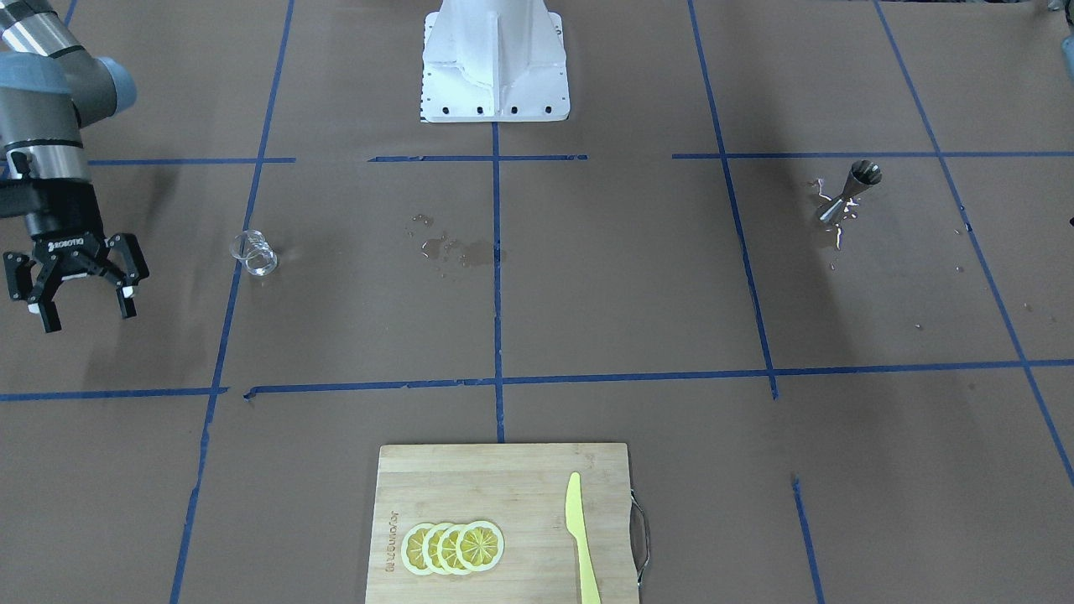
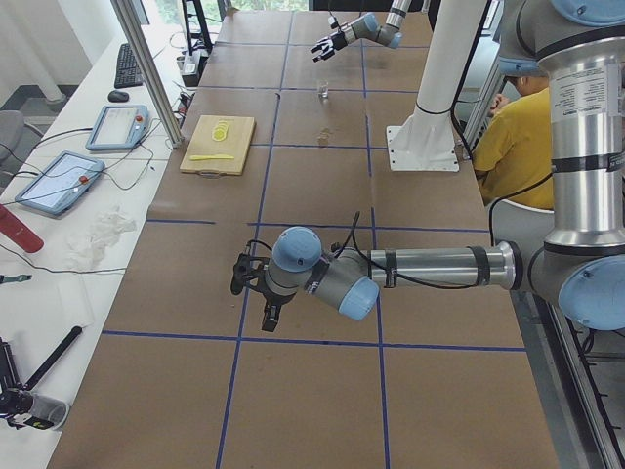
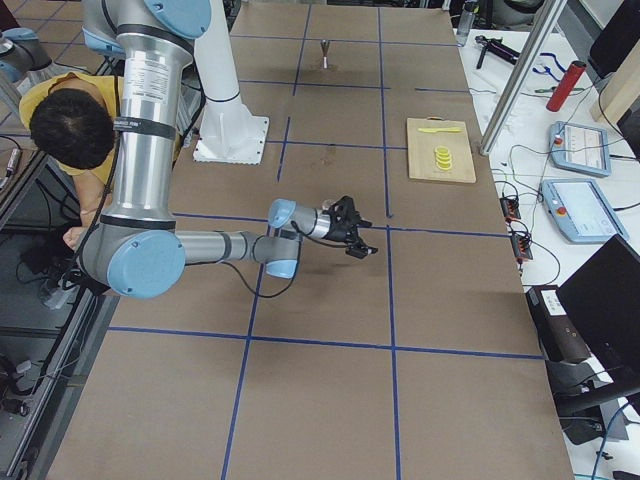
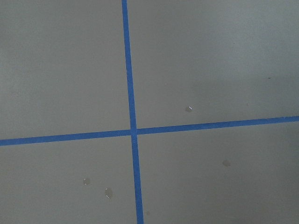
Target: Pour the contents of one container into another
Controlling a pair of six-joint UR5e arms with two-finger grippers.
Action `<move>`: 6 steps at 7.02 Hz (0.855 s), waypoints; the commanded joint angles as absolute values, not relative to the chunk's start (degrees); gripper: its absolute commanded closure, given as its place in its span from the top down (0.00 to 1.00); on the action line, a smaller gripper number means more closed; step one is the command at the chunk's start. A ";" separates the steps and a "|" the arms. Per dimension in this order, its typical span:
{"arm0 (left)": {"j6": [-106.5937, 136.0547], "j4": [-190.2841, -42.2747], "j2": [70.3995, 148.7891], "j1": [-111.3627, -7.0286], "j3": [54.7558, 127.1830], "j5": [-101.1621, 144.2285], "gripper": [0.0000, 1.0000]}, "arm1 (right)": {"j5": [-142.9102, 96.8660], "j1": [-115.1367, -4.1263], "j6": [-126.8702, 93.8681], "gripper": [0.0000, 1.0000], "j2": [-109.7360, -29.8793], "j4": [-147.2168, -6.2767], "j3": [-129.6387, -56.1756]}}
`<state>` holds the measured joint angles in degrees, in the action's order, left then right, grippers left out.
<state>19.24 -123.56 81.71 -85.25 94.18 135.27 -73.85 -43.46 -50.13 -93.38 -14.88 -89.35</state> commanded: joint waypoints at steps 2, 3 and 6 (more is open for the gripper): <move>18.64 -122.96 82.61 -85.17 94.40 135.26 1.00 | -107.56 -68.66 -29.00 1.00 -79.47 -42.63 -89.38; 18.37 -122.78 82.79 -85.08 94.48 135.26 1.00 | -114.97 -73.52 -19.35 1.00 -78.76 -50.89 -89.38; 18.37 -120.52 82.88 -84.64 94.92 138.57 1.00 | -135.26 -83.47 2.40 1.00 -77.87 -77.16 -89.73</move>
